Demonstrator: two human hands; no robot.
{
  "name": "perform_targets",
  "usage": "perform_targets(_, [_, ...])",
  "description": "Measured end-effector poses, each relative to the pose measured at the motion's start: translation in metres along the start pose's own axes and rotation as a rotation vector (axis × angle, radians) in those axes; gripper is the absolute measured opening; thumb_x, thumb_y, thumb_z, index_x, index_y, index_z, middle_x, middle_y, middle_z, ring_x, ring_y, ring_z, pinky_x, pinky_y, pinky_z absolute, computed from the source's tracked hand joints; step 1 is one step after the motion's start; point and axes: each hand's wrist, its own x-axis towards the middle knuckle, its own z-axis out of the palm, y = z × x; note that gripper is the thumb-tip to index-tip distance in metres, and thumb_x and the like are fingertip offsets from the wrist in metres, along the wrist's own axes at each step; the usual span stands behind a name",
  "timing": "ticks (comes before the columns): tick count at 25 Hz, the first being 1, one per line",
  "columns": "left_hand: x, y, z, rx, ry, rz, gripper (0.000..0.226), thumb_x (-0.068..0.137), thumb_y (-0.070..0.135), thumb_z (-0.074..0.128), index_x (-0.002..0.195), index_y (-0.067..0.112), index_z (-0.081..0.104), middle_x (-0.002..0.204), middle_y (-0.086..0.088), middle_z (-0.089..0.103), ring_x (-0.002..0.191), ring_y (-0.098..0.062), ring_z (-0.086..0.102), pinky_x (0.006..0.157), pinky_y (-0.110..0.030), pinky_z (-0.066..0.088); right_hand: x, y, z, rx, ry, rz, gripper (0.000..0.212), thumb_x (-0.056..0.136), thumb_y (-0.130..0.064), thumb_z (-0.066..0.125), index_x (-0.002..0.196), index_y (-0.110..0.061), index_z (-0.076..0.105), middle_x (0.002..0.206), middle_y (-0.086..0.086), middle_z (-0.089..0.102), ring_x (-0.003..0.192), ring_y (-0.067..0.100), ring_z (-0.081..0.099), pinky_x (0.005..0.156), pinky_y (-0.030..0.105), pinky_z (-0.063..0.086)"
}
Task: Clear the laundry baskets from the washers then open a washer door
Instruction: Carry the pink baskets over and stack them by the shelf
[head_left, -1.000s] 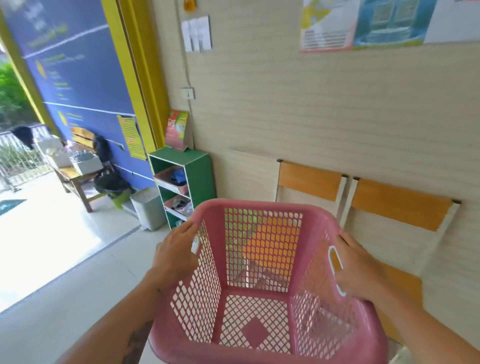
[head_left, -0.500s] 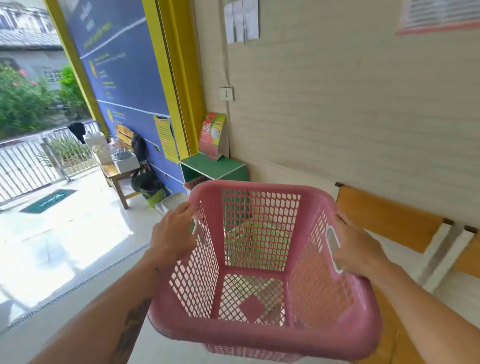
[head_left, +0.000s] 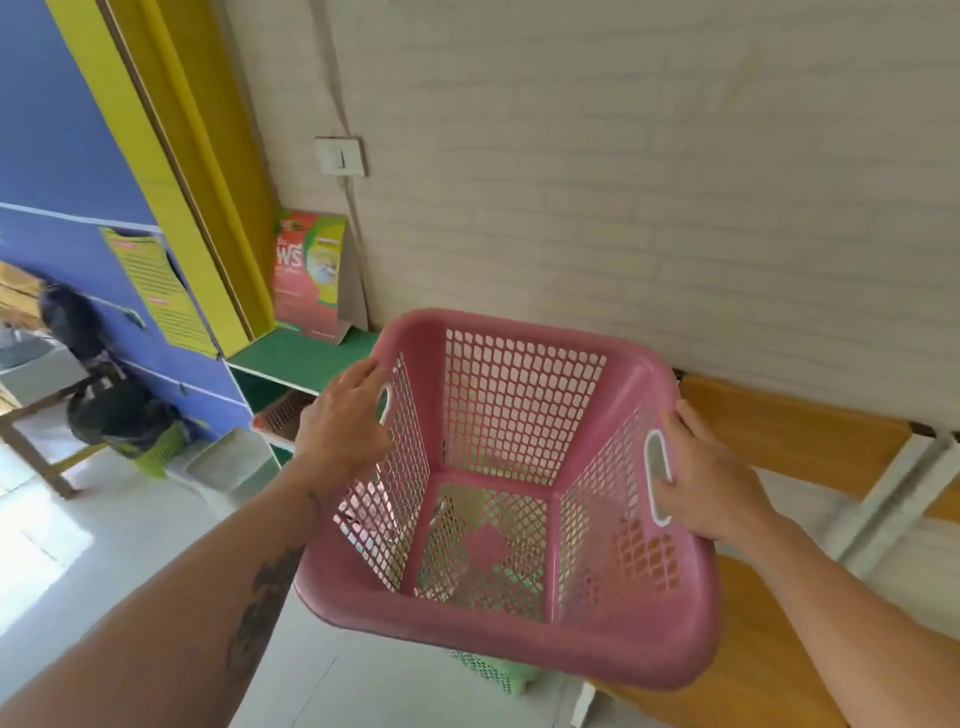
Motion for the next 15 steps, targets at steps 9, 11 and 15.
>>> perform_targets(9, [0.101, -0.049, 0.13, -0.08, -0.153, 0.197, 0.075, 0.069, 0.009, 0.06, 0.14, 0.024, 0.042, 0.145, 0.006, 0.042, 0.122, -0.022, 0.051, 0.086, -0.041, 0.054, 0.046, -0.007, 0.094, -0.05, -0.151, 0.274, 0.092, 0.083, -0.022, 0.06, 0.154, -0.021, 0.001, 0.164, -0.007, -0.008, 0.145, 0.024, 0.028, 0.092, 0.039, 0.05])
perform_targets(11, [0.111, -0.061, 0.168, -0.091, -0.185, 0.208, 0.077, 0.073, 0.011, 0.06, 0.145, 0.022, 0.034, 0.148, 0.002, 0.039, 0.127, -0.024, 0.046, 0.093, -0.043, 0.051, 0.055, -0.008, 0.125, -0.062, -0.169, 0.285, 0.09, 0.084, -0.019, 0.058, 0.154, -0.016, 0.002, 0.164, -0.002, -0.007, 0.146, 0.025, 0.026, 0.097, 0.039, 0.048])
perform_targets(15, [0.107, -0.086, 0.276, -0.104, -0.281, 0.232, 0.081, 0.081, 0.013, 0.06, 0.151, 0.015, 0.02, 0.154, -0.013, 0.026, 0.131, -0.037, 0.036, 0.104, -0.053, 0.042, 0.056, -0.002, 0.215, -0.074, -0.221, 0.376, 0.085, 0.086, -0.012, 0.058, 0.154, -0.009, 0.008, 0.164, 0.005, -0.004, 0.142, 0.03, 0.034, 0.09, 0.037, 0.052])
